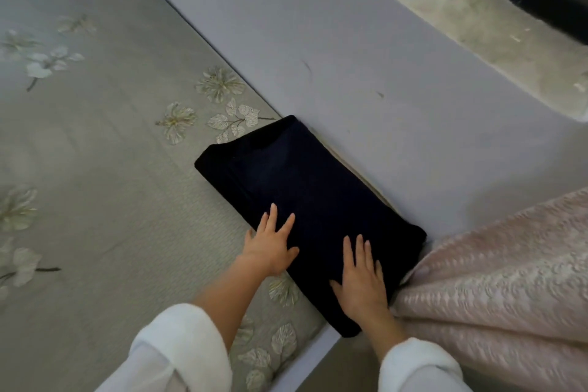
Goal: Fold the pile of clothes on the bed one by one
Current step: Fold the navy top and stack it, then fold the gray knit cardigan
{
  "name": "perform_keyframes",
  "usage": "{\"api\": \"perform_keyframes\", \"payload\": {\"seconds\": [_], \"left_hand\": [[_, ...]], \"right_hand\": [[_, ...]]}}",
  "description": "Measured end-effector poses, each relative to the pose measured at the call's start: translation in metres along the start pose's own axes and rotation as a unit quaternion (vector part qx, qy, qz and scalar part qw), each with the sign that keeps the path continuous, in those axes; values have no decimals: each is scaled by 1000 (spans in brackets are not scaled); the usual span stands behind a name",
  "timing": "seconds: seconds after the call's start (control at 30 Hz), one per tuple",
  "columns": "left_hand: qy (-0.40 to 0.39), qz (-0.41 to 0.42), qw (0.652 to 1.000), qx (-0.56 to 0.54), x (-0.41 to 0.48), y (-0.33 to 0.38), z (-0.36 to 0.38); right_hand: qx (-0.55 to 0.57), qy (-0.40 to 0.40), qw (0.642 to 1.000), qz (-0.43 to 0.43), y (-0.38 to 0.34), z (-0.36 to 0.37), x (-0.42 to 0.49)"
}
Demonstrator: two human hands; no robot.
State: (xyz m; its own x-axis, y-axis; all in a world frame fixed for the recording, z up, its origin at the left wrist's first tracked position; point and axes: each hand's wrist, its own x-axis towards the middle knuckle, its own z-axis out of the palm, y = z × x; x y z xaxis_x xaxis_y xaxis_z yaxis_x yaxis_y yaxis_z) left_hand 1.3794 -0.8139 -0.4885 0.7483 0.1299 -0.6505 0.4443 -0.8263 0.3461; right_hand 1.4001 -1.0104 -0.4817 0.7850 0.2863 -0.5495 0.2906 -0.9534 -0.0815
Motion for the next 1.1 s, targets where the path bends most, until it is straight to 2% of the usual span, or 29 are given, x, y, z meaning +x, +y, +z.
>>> {"api": "perform_keyframes", "payload": {"seconds": [0.1, 0.2, 0.3, 0.53, 0.77, 0.93, 1.1], "left_hand": [[19, 1, 997, -70, -16, -5, -12], [93, -20, 988, -124, -45, -19, -16], [119, -62, 978, -159, -86, -40, -11], [173, -201, 939, -220, -218, -126, -8], [286, -309, 864, -276, -397, -217, 46], [346, -374, 803, -309, -541, -272, 125], [368, -459, 723, -362, -676, -310, 217]], "right_hand": [[35, -32, 999, 6, -11, -12, 3], [86, 16, 996, -32, -31, -30, -1], [84, 60, 991, -88, -59, -37, -13], [-5, -25, 972, -232, -182, -26, -82], [-57, -57, 923, -376, -308, 21, -221], [-88, -69, 878, -466, -380, 75, -343], [-158, -106, 819, -541, -434, 148, -471]]}}
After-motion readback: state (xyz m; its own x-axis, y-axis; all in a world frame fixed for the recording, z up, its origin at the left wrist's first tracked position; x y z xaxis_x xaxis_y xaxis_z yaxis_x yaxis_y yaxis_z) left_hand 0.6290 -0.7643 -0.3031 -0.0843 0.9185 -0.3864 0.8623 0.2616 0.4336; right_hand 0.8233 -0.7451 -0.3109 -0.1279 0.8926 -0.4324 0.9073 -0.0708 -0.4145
